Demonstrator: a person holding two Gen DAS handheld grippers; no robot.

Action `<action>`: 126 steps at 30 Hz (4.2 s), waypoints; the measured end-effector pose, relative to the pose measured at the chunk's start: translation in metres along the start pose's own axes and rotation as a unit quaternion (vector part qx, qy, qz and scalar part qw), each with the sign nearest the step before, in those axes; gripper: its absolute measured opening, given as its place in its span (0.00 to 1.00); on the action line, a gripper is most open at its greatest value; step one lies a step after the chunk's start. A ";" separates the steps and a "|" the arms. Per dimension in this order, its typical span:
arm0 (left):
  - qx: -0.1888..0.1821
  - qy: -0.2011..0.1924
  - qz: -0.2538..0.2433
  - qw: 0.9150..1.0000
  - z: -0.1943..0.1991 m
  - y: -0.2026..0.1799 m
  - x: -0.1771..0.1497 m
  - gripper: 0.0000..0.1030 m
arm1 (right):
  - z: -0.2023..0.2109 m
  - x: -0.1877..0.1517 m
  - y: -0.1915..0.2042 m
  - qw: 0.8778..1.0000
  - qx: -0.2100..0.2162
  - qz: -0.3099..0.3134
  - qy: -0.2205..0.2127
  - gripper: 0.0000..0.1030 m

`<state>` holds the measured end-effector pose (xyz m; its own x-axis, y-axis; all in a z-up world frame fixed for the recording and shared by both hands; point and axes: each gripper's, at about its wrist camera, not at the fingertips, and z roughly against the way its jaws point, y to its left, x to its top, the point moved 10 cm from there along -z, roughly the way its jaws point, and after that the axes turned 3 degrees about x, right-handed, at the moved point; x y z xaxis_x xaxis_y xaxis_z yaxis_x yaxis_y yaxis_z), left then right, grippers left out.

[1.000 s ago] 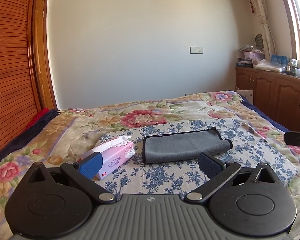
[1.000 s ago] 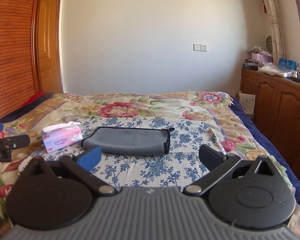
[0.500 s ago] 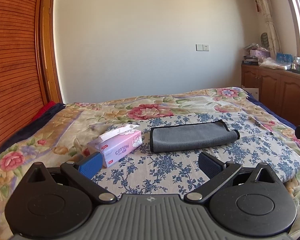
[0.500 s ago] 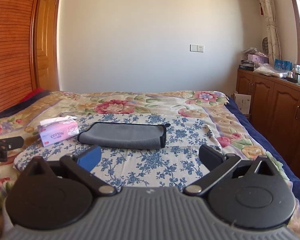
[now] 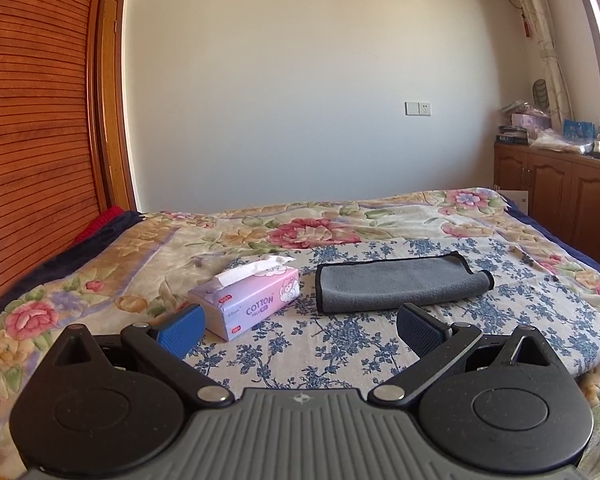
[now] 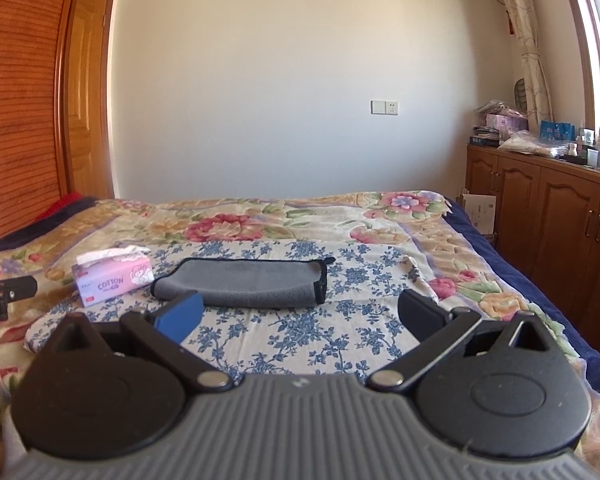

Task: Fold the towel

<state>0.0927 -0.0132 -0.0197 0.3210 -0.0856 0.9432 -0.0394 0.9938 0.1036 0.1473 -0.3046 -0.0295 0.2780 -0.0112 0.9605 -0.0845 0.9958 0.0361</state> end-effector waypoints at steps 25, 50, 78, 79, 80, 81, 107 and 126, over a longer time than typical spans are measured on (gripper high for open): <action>-0.004 -0.020 -0.012 1.000 0.007 -0.001 -0.001 1.00 | 0.000 0.001 -0.003 1.000 -0.008 0.002 -0.008 1.00; -0.003 -0.019 -0.011 1.000 0.006 0.000 -0.002 1.00 | 0.000 0.000 -0.005 1.000 -0.009 0.002 -0.009 1.00; -0.003 -0.019 -0.011 1.000 0.005 0.001 -0.002 1.00 | 0.000 0.001 -0.006 1.000 -0.010 0.000 -0.010 1.00; -0.003 -0.019 -0.010 1.000 0.005 0.001 -0.002 1.00 | 0.001 0.001 -0.006 1.000 -0.010 0.000 -0.010 1.00; -0.003 -0.019 -0.010 1.000 0.005 0.001 -0.002 1.00 | 0.001 0.001 -0.006 1.000 -0.010 0.000 -0.010 1.00; -0.003 -0.019 -0.011 1.000 0.005 0.001 -0.002 1.00 | 0.001 0.001 -0.006 1.000 -0.010 0.000 -0.010 1.00; -0.002 -0.019 -0.011 1.000 0.005 0.001 -0.002 1.00 | 0.001 0.001 -0.006 1.000 -0.010 -0.001 -0.011 1.00; -0.002 -0.019 -0.011 1.000 0.006 0.001 -0.002 1.00 | 0.001 0.001 -0.006 1.000 -0.010 -0.001 -0.011 1.00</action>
<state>0.0867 -0.0125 -0.0200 0.2849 -0.1109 0.9521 -0.0287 0.9919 0.1241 0.1470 -0.3109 -0.0281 0.2569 -0.0146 0.9663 -0.0640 0.9974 0.0321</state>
